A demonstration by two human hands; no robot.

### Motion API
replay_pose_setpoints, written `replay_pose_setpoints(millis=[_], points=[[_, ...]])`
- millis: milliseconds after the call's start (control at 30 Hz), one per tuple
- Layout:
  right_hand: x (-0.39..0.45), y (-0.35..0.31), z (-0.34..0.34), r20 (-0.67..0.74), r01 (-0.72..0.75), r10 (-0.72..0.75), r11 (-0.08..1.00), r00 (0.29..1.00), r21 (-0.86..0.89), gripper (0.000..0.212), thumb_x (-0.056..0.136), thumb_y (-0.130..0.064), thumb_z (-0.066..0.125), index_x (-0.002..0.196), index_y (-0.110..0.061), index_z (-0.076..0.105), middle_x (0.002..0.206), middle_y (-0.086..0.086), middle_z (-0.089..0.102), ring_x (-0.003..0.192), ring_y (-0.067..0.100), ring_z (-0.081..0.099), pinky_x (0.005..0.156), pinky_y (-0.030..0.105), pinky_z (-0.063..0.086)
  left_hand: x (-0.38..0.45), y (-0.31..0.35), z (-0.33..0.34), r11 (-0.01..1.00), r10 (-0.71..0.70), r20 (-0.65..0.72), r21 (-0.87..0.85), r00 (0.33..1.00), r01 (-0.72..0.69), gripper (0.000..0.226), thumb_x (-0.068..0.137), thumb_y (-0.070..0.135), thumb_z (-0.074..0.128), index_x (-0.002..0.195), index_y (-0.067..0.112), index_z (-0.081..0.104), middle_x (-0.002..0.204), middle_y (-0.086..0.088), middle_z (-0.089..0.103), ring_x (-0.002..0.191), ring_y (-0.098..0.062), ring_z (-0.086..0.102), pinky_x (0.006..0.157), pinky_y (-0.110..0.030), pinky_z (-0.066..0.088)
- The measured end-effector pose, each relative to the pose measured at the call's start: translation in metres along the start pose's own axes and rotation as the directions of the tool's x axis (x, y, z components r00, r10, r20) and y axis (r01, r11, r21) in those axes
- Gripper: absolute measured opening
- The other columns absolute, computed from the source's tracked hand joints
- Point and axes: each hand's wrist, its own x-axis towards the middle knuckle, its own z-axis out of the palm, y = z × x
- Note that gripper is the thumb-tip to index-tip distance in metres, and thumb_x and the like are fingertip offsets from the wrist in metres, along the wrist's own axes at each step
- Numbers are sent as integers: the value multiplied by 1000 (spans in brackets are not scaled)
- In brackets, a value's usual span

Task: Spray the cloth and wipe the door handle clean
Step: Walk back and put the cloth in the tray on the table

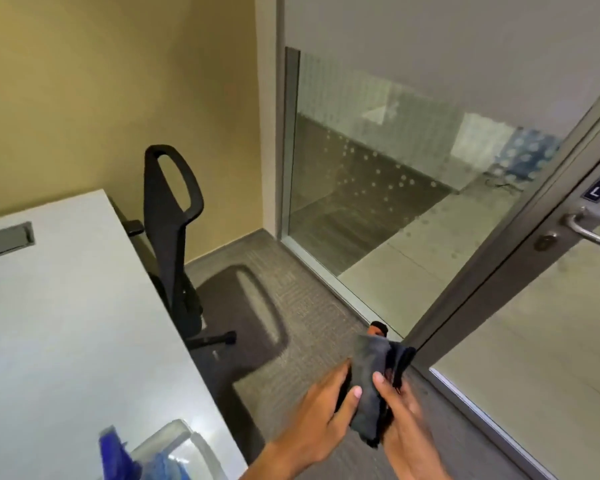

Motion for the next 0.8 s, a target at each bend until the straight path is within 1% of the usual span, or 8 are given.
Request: replay_pose_setpoints(millis=[100, 233, 367, 400, 533, 567, 667, 800], points=[[-19, 19, -10, 2, -16, 16, 999, 1000, -45, 47, 83, 0, 65, 128, -8, 54, 119, 20, 68, 106, 35, 66, 92, 42, 53, -30, 2, 3, 999, -24, -32, -39, 999, 22, 48, 104, 54, 37, 150, 40, 34, 146, 20, 50, 135, 0, 48, 114, -36, 43], [-46, 37, -24, -3, -69, 69, 997, 998, -34, 31, 89, 0, 59, 120, -3, 56, 113, 21, 67, 91, 31, 66, 65, 28, 62, -74, 8, 14, 997, -55, -94, -56, 994, 50, 43, 105, 49, 40, 146, 37, 40, 141, 14, 55, 131, -5, 53, 111, -40, 45], [-78, 60, -42, -26, -112, 110, 989, 994, -101, 35, 88, -3, 63, 123, 0, 57, 117, 25, 66, 100, 38, 65, 85, 42, 55, -123, 9, 27, 993, -101, -126, -80, 987, 92, 41, 105, 46, 42, 144, 34, 44, 139, 13, 58, 131, -6, 54, 110, -39, 46], [-88, 64, -44, -13, -107, 106, 987, 994, -122, 33, 87, -3, 64, 119, 0, 59, 116, 26, 66, 97, 37, 66, 85, 42, 53, -135, 8, 29, 991, -113, -130, -80, 985, 103, 39, 105, 46, 43, 142, 34, 45, 137, 14, 59, 129, -6, 55, 109, -37, 47], [-122, 83, -48, 25, -99, 105, 977, 994, -187, 25, 84, -7, 68, 109, -6, 64, 103, 19, 73, 88, 33, 71, 80, 40, 56, -180, 8, 32, 979, -195, -143, -92, 970, 183, 36, 101, 53, 44, 136, 45, 49, 127, 25, 64, 121, 3, 59, 100, -14, 48], [-130, 87, -46, 25, -100, 107, 975, 994, -198, 26, 84, -8, 70, 109, -6, 65, 101, 18, 74, 89, 33, 71, 80, 40, 56, -192, 8, 32, 974, -218, -159, -90, 963, 206, 39, 100, 54, 44, 138, 46, 47, 130, 27, 62, 124, 4, 58, 103, -14, 47], [-150, 102, -40, 44, -118, 131, 967, 990, -227, 22, 83, -8, 71, 104, -10, 66, 95, 17, 75, 87, 35, 71, 73, 37, 55, -224, 6, 27, 967, -253, -205, -69, 946, 244, 50, 102, 45, 46, 150, 35, 38, 148, 10, 54, 137, -8, 50, 116, -32, 41], [-172, 126, -25, 106, -142, 180, 944, 978, -297, 22, 82, -9, 73, 103, -12, 67, 89, 10, 78, 82, 29, 75, 62, 33, 58, -265, 6, 12, 964, -266, -290, -96, 919, 248, 39, 103, 38, 48, 139, 52, 40, 139, 20, 58, 128, 3, 54, 109, -16, 44]])
